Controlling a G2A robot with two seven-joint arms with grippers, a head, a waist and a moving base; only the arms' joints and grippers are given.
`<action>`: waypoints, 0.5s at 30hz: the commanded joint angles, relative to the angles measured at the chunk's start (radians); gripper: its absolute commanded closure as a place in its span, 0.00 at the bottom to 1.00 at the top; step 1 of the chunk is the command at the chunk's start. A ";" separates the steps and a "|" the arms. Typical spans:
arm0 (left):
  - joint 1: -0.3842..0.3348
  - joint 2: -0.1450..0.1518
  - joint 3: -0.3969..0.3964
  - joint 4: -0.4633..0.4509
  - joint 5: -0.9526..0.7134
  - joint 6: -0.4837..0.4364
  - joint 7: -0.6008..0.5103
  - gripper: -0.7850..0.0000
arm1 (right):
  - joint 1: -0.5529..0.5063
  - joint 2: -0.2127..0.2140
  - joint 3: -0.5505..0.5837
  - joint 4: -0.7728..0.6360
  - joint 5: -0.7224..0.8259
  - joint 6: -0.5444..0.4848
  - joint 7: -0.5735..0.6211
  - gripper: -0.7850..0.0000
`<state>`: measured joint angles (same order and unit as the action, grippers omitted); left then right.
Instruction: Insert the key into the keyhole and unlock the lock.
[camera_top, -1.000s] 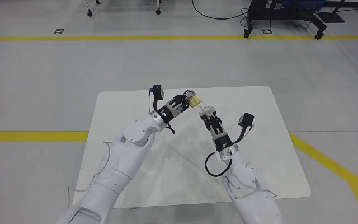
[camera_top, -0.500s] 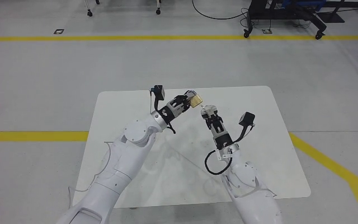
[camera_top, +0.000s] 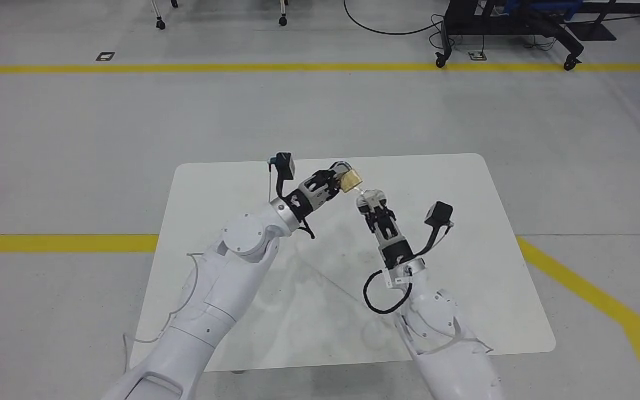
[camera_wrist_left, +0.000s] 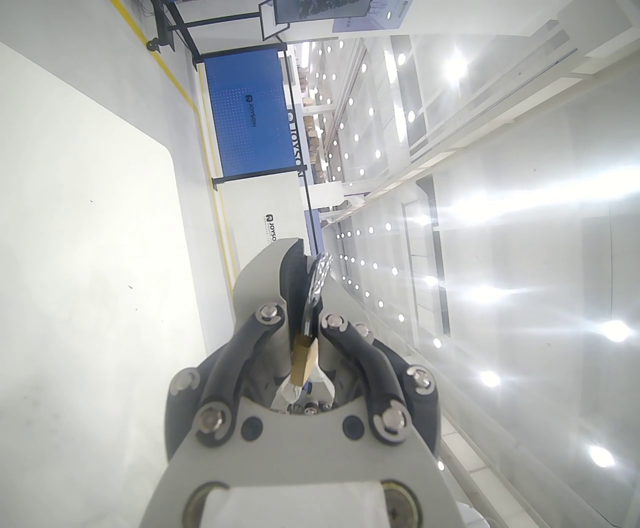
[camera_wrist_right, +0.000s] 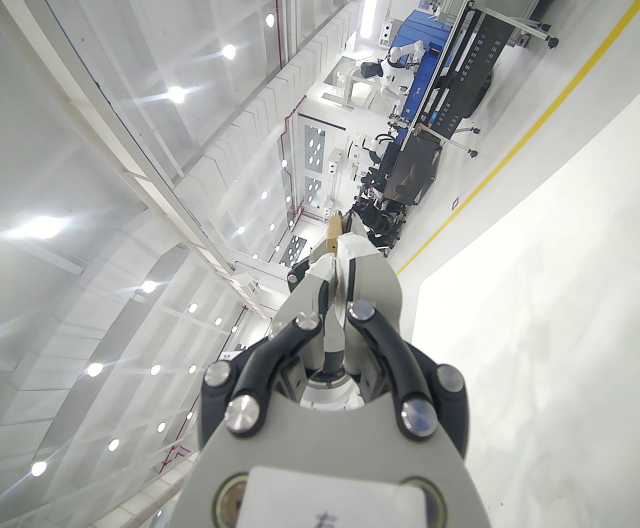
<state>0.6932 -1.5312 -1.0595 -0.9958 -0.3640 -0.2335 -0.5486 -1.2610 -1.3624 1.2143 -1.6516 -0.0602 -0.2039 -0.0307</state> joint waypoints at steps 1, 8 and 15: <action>-0.001 -0.001 0.000 0.001 0.000 0.003 0.001 1.00 | -0.002 -0.001 -0.001 -0.001 -0.002 0.000 0.001 1.00; -0.003 -0.003 -0.001 0.003 0.004 0.012 0.008 1.00 | -0.008 -0.004 -0.003 -0.006 -0.017 0.000 0.011 1.00; -0.003 -0.004 -0.005 0.004 0.004 0.017 0.004 1.00 | -0.009 -0.006 -0.004 -0.008 -0.024 -0.001 0.023 1.00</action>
<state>0.6901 -1.5354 -1.0644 -0.9919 -0.3588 -0.2174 -0.5440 -1.2704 -1.3681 1.2111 -1.6590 -0.0833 -0.2049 -0.0095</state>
